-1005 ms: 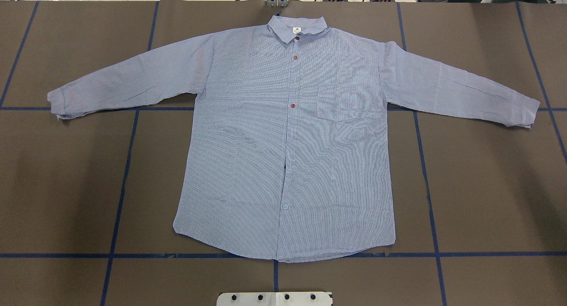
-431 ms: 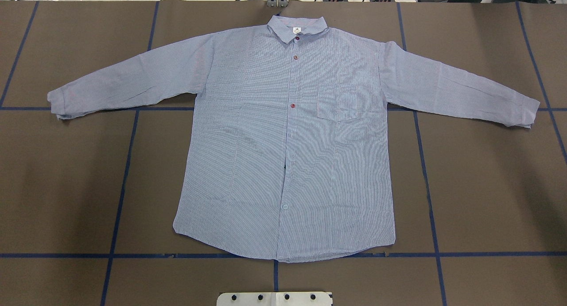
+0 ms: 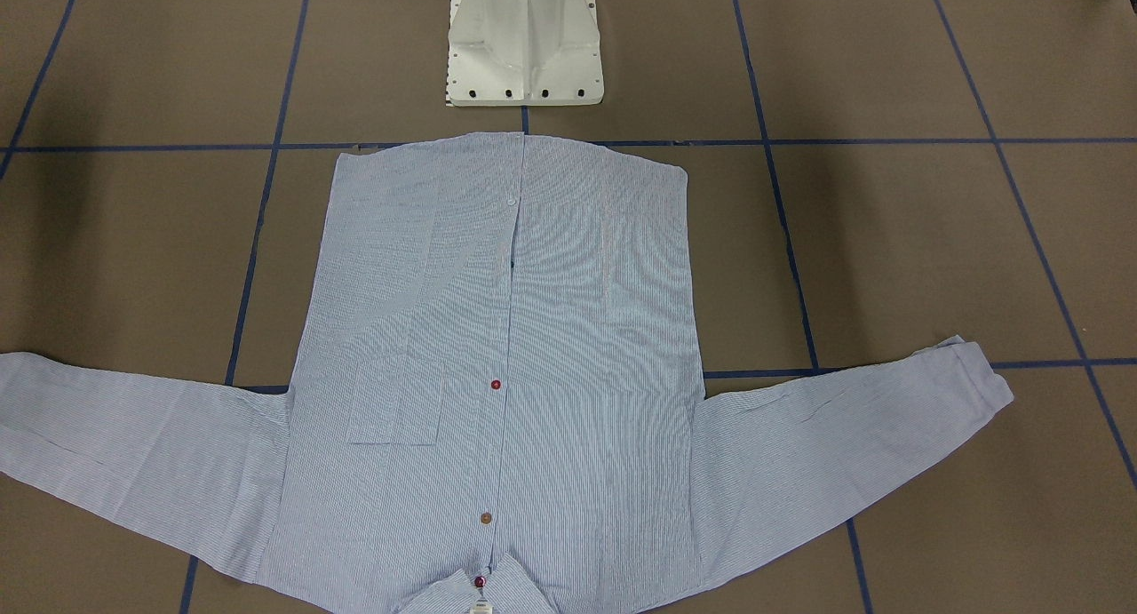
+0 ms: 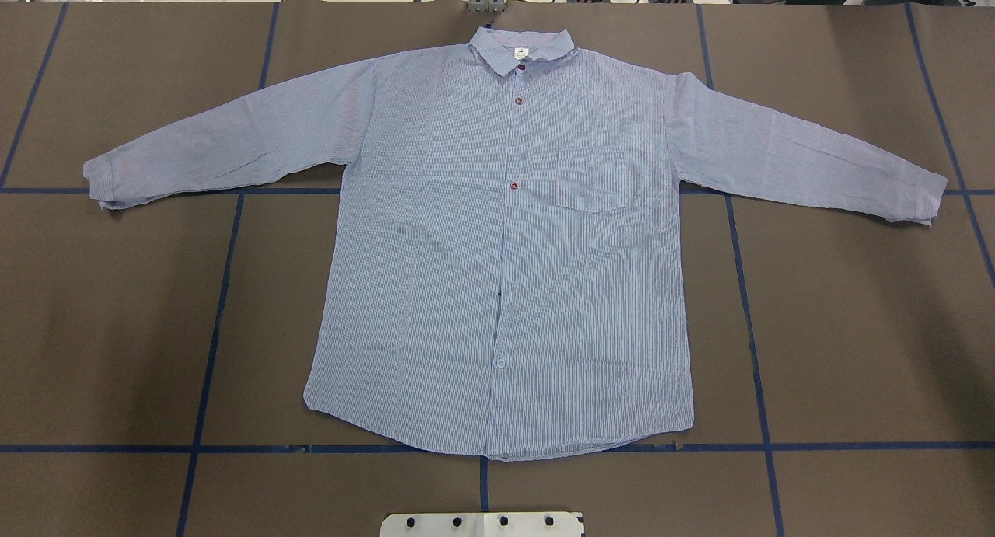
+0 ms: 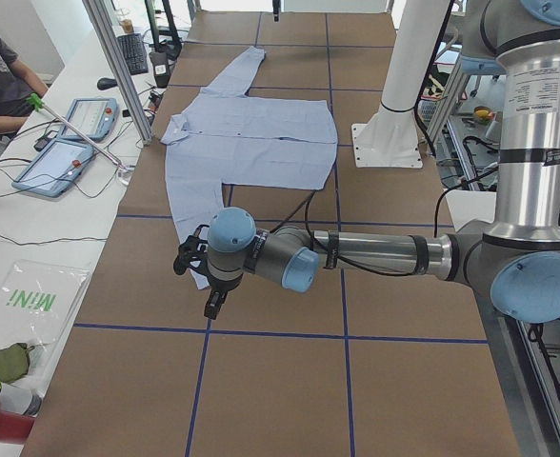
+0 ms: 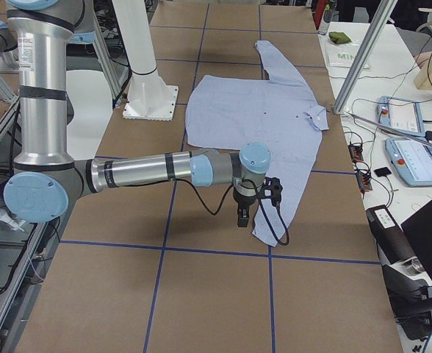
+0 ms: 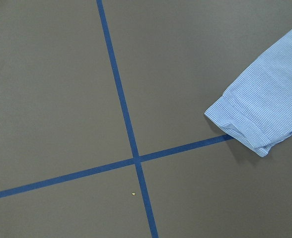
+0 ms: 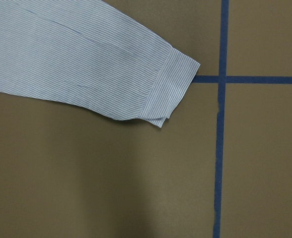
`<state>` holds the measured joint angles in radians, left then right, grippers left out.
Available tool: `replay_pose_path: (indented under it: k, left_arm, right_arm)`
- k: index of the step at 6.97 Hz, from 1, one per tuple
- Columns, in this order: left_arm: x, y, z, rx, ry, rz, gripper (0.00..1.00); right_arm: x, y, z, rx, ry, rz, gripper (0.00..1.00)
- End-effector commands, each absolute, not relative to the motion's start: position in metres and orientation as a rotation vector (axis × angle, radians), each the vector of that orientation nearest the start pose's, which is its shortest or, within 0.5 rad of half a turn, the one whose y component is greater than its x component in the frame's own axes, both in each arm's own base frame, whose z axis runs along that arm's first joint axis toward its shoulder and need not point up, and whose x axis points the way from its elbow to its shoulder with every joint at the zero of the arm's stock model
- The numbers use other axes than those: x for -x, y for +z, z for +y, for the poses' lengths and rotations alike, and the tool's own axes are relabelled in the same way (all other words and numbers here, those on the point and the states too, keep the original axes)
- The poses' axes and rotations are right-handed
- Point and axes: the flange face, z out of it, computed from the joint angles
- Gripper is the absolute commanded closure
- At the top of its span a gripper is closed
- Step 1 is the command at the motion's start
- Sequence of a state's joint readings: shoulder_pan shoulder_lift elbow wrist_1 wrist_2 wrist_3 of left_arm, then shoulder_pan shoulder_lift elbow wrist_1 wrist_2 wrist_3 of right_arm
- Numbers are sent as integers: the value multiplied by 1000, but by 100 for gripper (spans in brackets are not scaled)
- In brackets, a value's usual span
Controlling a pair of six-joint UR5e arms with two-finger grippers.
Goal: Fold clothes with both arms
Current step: 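Lower the right gripper to the cuff of the sleeve nearest it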
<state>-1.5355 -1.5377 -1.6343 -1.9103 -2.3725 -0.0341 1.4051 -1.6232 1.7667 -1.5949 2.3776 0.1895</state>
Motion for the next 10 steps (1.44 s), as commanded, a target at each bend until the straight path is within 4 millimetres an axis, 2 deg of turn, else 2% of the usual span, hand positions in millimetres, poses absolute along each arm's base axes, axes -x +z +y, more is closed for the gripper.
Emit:
replay_pose_path:
  k: [1, 2, 3, 4, 5, 6, 7, 8, 9, 10]
  left_arm:
    - [44, 604, -488, -316, 136, 810, 0]
    - [44, 598, -489, -326, 140, 808, 0]
    - [43, 598, -489, -323, 140, 809, 0]
    - [44, 598, -489, -323, 137, 811, 7]
    - [41, 596, -491, -328, 145, 811, 11]
    - [40, 590, -495, -339, 152, 811, 8]
    - [39, 589, -495, -338, 151, 814, 1]
    - [39, 583, -493, -280, 21, 854, 0]
    - [39, 580, -493, -298, -2, 852, 0]
    - [38, 576, -490, -328, 19, 854, 0]
  right_arm:
    - [21, 591, -476, -17, -58, -876, 0]
    - [21, 597, -471, -44, -70, -884, 0]
    - [32, 602, -471, -34, -89, -883, 0]
    - [34, 601, -468, -25, -87, -916, 0]
    - [40, 612, -474, 13, -60, -917, 0]
    - [46, 619, -490, 59, 11, -912, 0]
    - [51, 629, -499, 34, 2, -904, 0]
    - [57, 652, -520, 35, 14, -904, 0]
    - [71, 660, -543, 45, 65, -910, 0]
    - [86, 667, -544, 5, 85, -876, 1]
